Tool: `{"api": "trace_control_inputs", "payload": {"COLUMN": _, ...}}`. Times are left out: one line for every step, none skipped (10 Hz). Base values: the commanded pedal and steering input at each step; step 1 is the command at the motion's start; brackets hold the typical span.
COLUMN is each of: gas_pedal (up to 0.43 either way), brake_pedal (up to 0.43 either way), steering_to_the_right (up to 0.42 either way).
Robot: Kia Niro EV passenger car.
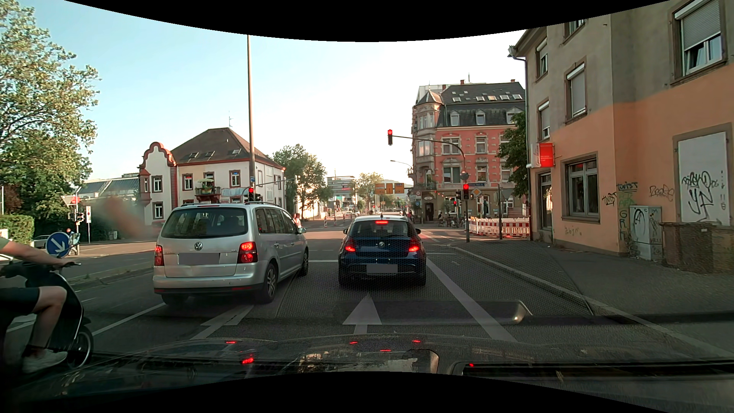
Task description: Follow the waypoints while adhering to traffic rules and regulations
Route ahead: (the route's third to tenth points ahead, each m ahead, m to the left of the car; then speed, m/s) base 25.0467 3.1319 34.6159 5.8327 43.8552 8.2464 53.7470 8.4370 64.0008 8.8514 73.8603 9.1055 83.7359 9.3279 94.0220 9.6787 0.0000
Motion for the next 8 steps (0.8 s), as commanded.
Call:
{"api": "trace_control_inputs", "payload": {"gas_pedal": 0.0, "brake_pedal": 0.232, "steering_to_the_right": -0.017}}
{"api": "trace_control_inputs", "payload": {"gas_pedal": 0.0, "brake_pedal": 0.232, "steering_to_the_right": -0.017}}
{"api": "trace_control_inputs", "payload": {"gas_pedal": 0.0, "brake_pedal": 0.232, "steering_to_the_right": -0.017}}
{"api": "trace_control_inputs", "payload": {"gas_pedal": 0.0, "brake_pedal": 0.232, "steering_to_the_right": -0.017}}
{"api": "trace_control_inputs", "payload": {"gas_pedal": 0.0, "brake_pedal": 0.232, "steering_to_the_right": -0.017}}
{"api": "trace_control_inputs", "payload": {"gas_pedal": 0.0, "brake_pedal": 0.232, "steering_to_the_right": -0.017}}
{"api": "trace_control_inputs", "payload": {"gas_pedal": 0.0, "brake_pedal": 0.232, "steering_to_the_right": -0.017}}
{"api": "trace_control_inputs", "payload": {"gas_pedal": 0.0, "brake_pedal": 0.232, "steering_to_the_right": -0.017}}
